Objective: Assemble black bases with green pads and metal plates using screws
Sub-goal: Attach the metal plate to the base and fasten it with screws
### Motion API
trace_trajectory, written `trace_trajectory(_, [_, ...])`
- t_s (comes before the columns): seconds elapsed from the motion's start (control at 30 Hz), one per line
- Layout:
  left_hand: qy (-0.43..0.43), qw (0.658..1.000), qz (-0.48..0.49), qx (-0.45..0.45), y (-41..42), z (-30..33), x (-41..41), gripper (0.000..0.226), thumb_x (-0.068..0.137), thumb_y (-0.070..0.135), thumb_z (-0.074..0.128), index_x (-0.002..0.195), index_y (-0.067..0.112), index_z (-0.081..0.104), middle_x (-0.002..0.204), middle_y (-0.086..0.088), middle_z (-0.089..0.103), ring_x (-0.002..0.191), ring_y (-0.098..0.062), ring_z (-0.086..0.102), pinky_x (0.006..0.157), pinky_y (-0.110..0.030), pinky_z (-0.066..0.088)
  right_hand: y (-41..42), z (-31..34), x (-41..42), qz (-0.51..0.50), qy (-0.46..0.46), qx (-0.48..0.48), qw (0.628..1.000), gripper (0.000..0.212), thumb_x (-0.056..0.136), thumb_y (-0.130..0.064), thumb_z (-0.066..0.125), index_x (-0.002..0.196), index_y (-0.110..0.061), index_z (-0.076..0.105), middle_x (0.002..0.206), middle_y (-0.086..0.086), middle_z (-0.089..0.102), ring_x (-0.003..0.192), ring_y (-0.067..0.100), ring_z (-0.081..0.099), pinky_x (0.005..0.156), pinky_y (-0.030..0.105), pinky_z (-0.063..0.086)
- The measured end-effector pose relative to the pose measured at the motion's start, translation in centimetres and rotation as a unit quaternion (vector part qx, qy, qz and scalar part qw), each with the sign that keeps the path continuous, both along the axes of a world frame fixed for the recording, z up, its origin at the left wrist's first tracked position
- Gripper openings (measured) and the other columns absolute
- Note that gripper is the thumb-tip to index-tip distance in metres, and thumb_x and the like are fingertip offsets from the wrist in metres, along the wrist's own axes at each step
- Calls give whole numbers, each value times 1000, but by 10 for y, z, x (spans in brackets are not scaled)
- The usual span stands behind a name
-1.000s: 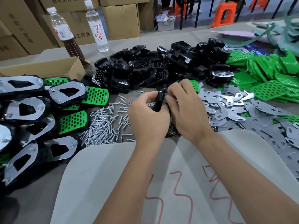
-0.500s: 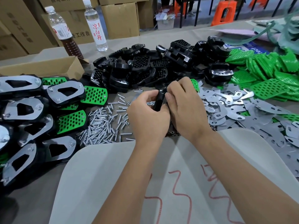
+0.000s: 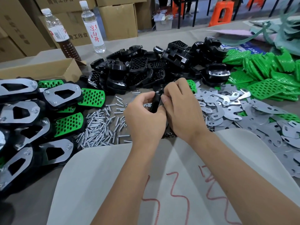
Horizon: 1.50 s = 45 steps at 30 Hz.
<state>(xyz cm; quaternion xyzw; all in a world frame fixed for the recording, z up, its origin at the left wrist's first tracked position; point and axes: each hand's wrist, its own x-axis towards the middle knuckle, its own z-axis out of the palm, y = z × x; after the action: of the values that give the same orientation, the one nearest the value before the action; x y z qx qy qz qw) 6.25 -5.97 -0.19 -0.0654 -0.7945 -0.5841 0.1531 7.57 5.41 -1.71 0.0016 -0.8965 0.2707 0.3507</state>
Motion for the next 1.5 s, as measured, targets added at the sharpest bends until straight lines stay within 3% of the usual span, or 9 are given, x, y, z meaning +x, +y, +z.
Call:
trace_trajectory(0.17, [-8,1000,7,18,-1,1,-1,24,84,14,82,107,16,78,96,9,76,94,-7,72,91,-36,59,-5,2,-4,-27,13,-12,999,33,107,-28,51,81,-8,53,93,5,47,81,21,44,61,38,40])
trace_trajectory(0.3, [-12,1000,6,27,-1,0,-2,24,84,16,83,108,15,78,96,8,77,93,-8,73,89,-38,60,-4,1,0,21,4,0,1000,16,105,-19,49,94,-7,53,102,5,47,87,23,47,67,44,46])
trace_trajectory(0.47, [-9,1000,6,24,1,0,1,24,83,15,83,106,17,78,94,12,76,92,-4,72,89,-36,59,-4,4,-2,-26,5,6,1000,27,107,-26,49,87,-8,53,99,6,48,87,23,45,63,41,42])
trace_trajectory(0.63, [-16,999,4,34,0,0,-1,24,82,13,83,106,16,78,94,8,77,92,-9,73,88,-39,60,-4,3,1,23,1,25,999,15,105,-20,44,94,-10,48,106,6,45,88,25,47,63,48,48])
trace_trajectory(0.77, [-11,1000,9,23,0,0,-1,25,82,13,82,106,16,78,95,8,76,92,-7,73,89,-37,60,-6,4,-3,-26,6,18,999,26,106,-27,46,86,-11,48,99,6,46,85,24,45,58,42,44])
trace_trajectory(0.93, [-17,999,7,28,0,-1,-2,25,84,16,83,108,16,78,97,7,77,95,-11,73,90,-39,60,-4,1,0,11,4,28,1000,17,106,-23,43,94,-11,48,105,4,44,87,24,46,59,43,46])
trace_trajectory(1.1, [-12,999,14,26,1,-1,0,23,84,17,82,106,18,78,96,9,76,95,-9,73,89,-39,59,-5,1,-3,-36,13,21,999,28,107,-28,47,84,-13,47,98,5,45,82,22,42,59,33,33])
trace_trajectory(1.3, [-18,999,9,31,0,0,0,26,81,12,82,106,17,78,95,8,77,93,-10,73,88,-39,60,-4,2,-1,4,2,19,1000,18,104,-22,44,92,-10,50,103,3,45,87,24,46,62,44,44])
trace_trajectory(1.5, [-17,999,10,30,1,0,0,24,82,14,82,105,18,78,95,10,76,93,-9,73,88,-38,60,-2,0,0,-17,5,17,1000,23,107,-26,45,91,-10,52,101,3,46,85,22,45,62,40,42])
